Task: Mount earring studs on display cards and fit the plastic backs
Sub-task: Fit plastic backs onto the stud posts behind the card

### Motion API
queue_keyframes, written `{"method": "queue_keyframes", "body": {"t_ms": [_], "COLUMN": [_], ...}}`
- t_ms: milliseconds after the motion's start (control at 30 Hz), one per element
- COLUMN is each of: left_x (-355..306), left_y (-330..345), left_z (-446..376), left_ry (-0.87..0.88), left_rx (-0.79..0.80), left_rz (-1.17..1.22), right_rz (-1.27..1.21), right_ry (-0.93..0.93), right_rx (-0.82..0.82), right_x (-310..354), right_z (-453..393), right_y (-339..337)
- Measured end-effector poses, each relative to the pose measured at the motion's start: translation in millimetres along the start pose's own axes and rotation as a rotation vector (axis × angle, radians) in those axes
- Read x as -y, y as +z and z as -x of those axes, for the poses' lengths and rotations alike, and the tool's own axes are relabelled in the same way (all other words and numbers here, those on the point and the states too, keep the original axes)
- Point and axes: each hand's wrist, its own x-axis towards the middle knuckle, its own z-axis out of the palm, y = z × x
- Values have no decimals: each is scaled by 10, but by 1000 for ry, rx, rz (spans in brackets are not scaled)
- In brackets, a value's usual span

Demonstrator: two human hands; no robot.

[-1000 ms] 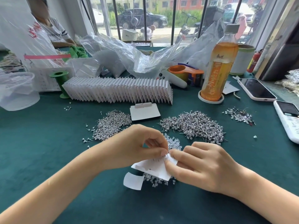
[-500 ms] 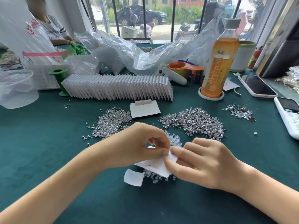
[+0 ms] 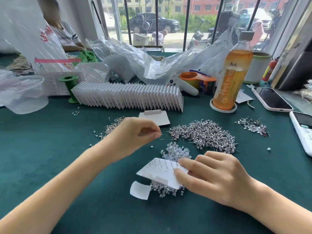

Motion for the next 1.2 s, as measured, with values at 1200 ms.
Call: {"method": "queue_keyframes", "body": {"t_ms": [1200], "left_x": [62], "left_y": [115], "left_z": [36], "left_ry": [116], "left_rx": [178], "left_rz": [-97], "right_rz": [-66], "right_ry": [39], "right_rx": [16], "right_x": [-30], "right_z": [19], "right_y": [-11]}}
